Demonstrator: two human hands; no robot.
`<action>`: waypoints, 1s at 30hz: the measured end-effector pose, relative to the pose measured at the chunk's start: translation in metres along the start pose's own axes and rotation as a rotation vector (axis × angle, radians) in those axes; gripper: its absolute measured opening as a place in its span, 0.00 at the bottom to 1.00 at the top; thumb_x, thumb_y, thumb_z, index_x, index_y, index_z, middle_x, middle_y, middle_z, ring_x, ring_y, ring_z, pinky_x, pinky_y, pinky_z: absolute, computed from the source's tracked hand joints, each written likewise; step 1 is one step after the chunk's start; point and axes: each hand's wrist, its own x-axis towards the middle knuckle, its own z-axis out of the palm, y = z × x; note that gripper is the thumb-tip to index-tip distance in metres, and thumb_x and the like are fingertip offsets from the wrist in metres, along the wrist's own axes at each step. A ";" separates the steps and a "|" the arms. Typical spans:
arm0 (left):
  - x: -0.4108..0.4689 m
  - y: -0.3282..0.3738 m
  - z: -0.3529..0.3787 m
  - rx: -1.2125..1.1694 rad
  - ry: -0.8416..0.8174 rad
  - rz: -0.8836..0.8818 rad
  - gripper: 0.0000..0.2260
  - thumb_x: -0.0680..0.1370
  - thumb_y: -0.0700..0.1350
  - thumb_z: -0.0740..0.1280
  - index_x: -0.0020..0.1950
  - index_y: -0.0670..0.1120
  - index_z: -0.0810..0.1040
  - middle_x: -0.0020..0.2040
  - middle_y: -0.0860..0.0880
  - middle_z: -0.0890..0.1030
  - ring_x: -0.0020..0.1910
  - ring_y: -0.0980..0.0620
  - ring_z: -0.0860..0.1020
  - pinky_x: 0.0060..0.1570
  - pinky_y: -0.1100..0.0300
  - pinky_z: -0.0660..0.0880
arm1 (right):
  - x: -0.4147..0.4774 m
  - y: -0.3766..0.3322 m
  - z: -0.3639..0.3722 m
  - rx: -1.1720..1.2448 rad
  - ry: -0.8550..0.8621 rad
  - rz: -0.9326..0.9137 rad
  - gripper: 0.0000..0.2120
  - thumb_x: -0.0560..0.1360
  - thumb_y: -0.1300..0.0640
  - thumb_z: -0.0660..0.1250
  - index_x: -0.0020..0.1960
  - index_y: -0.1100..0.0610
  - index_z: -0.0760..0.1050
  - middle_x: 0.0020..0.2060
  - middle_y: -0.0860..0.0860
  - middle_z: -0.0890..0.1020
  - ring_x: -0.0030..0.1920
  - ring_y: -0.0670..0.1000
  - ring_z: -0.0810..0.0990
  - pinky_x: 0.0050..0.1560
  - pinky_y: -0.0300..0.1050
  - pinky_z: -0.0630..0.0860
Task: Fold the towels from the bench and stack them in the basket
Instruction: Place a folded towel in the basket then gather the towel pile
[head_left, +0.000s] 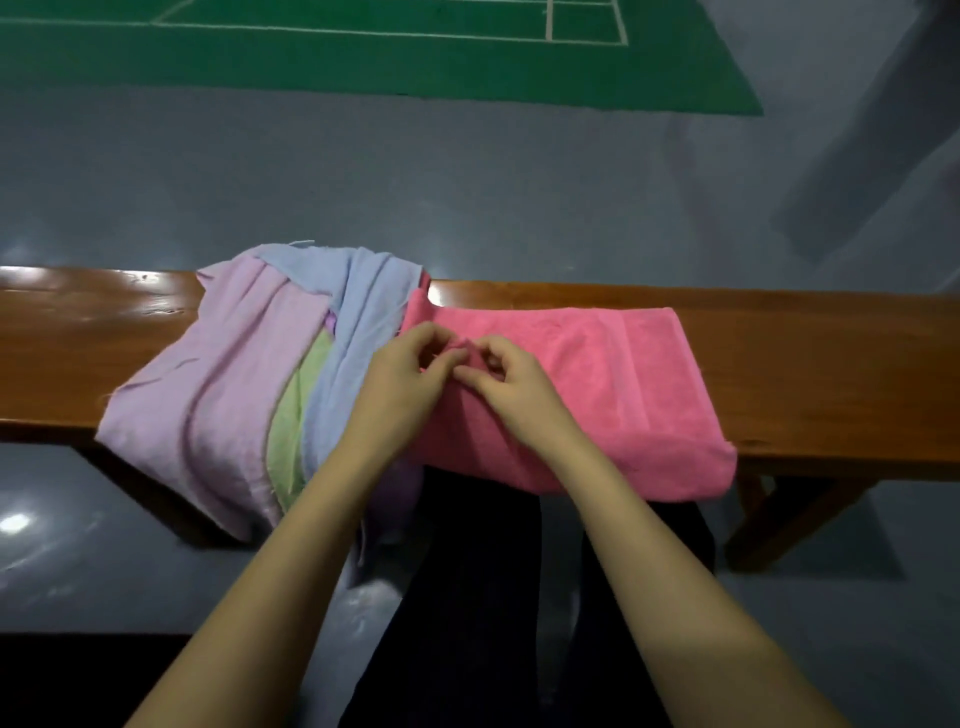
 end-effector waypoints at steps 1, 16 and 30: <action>0.009 -0.004 -0.004 0.035 0.010 -0.018 0.02 0.76 0.43 0.69 0.43 0.45 0.78 0.35 0.54 0.78 0.35 0.64 0.73 0.37 0.69 0.65 | 0.010 0.005 0.001 -0.019 0.039 -0.005 0.05 0.74 0.61 0.69 0.46 0.62 0.75 0.39 0.53 0.78 0.43 0.46 0.74 0.47 0.47 0.72; 0.092 -0.049 0.021 0.577 0.067 -0.277 0.14 0.81 0.50 0.56 0.48 0.42 0.75 0.46 0.39 0.80 0.48 0.39 0.77 0.40 0.55 0.64 | 0.032 0.054 0.011 -0.029 0.168 0.083 0.06 0.77 0.60 0.66 0.43 0.56 0.70 0.35 0.37 0.76 0.40 0.26 0.72 0.41 0.26 0.68; 0.013 0.013 0.011 -0.386 0.109 -0.135 0.06 0.74 0.40 0.72 0.41 0.50 0.78 0.34 0.54 0.78 0.34 0.61 0.74 0.37 0.68 0.69 | -0.029 -0.013 -0.016 0.159 0.241 -0.128 0.12 0.72 0.67 0.70 0.42 0.49 0.78 0.37 0.38 0.82 0.42 0.37 0.79 0.48 0.32 0.72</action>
